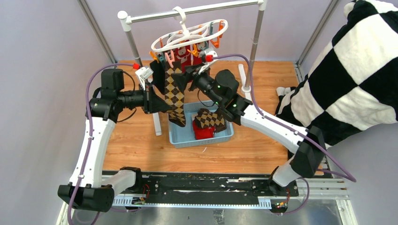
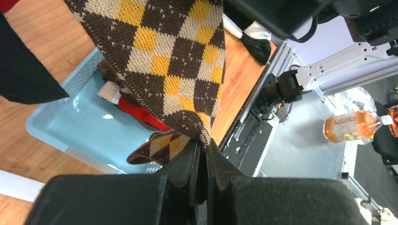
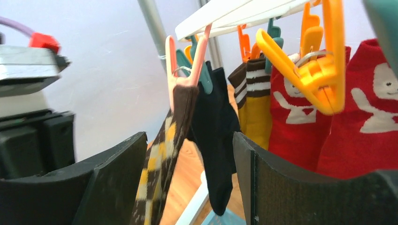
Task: Remove the socks clipped to the hanger
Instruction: Remove the sock from the hanger.
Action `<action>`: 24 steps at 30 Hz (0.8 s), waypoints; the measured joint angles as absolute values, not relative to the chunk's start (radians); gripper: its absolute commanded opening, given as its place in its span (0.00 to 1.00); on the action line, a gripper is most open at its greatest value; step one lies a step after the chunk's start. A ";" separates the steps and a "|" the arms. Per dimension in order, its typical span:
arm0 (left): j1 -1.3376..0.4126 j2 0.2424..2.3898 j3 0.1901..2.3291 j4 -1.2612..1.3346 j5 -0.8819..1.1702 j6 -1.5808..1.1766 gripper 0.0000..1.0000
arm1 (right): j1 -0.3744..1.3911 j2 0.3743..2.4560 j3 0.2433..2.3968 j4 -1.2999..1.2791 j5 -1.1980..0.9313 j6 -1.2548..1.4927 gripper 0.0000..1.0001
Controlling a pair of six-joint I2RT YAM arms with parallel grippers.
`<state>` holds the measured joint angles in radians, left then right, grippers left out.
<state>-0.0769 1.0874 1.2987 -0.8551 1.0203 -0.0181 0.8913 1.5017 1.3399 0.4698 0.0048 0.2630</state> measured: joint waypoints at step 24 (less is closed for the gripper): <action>-0.083 1.077 1.308 -0.855 0.992 -0.010 0.00 | 0.892 1.800 1.737 0.395 0.089 0.157 0.61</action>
<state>-0.0826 1.0775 1.3079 -0.8547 0.9916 -0.0097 0.8921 1.8004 1.7370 0.3950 0.0895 0.1574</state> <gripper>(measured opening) 0.088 0.597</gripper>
